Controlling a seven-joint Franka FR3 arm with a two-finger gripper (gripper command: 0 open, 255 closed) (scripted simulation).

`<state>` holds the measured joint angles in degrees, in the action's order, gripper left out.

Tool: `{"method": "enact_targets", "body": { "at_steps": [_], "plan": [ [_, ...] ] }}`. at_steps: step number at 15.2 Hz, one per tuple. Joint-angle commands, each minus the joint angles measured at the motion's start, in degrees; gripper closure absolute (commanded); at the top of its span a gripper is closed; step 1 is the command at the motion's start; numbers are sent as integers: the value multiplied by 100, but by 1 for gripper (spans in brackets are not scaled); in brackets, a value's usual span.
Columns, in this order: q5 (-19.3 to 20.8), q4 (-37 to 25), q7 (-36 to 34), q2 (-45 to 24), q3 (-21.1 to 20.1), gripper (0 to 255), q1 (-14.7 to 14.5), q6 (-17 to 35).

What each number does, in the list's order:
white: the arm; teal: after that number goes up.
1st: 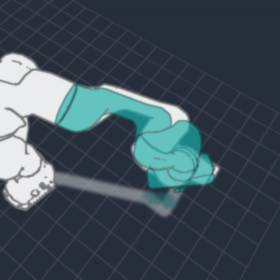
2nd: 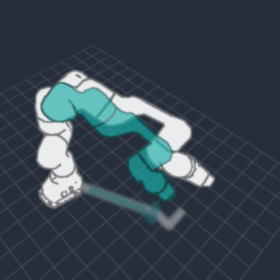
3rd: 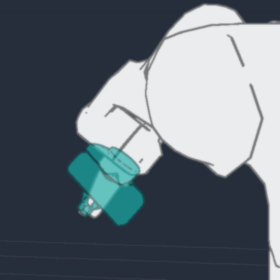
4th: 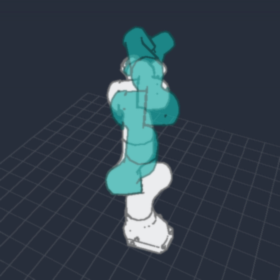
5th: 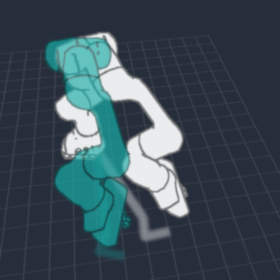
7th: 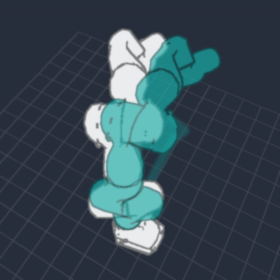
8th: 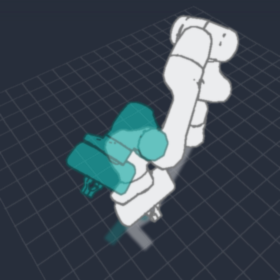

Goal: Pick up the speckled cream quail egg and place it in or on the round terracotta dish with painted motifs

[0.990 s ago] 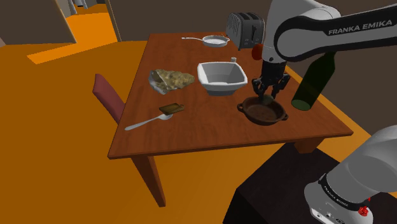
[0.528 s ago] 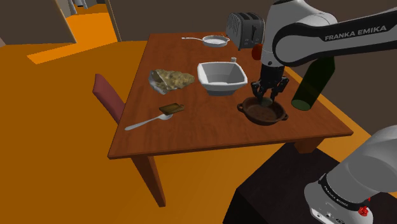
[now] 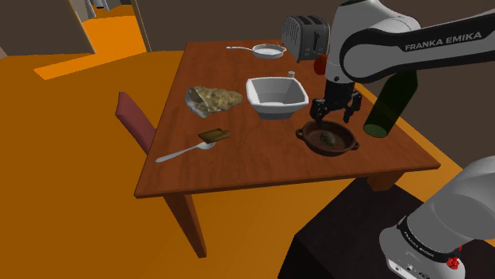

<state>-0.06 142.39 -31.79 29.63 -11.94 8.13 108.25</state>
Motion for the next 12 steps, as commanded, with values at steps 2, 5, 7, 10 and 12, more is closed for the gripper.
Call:
{"method": "enact_targets", "body": {
  "at_steps": [2, 5, 7, 10, 12],
  "plan": [
    [-4, -360, 4, 37, 4, 0, -4, -397],
    [-4, -702, 5, 40, 5, 0, -4, -742],
    [-5, -702, 5, 41, 5, 0, -4, -742],
    [-4, -702, 5, 40, 5, 0, -4, -742],
    [-4, -702, 5, 40, 5, 0, -4, -742]
  ]
}}
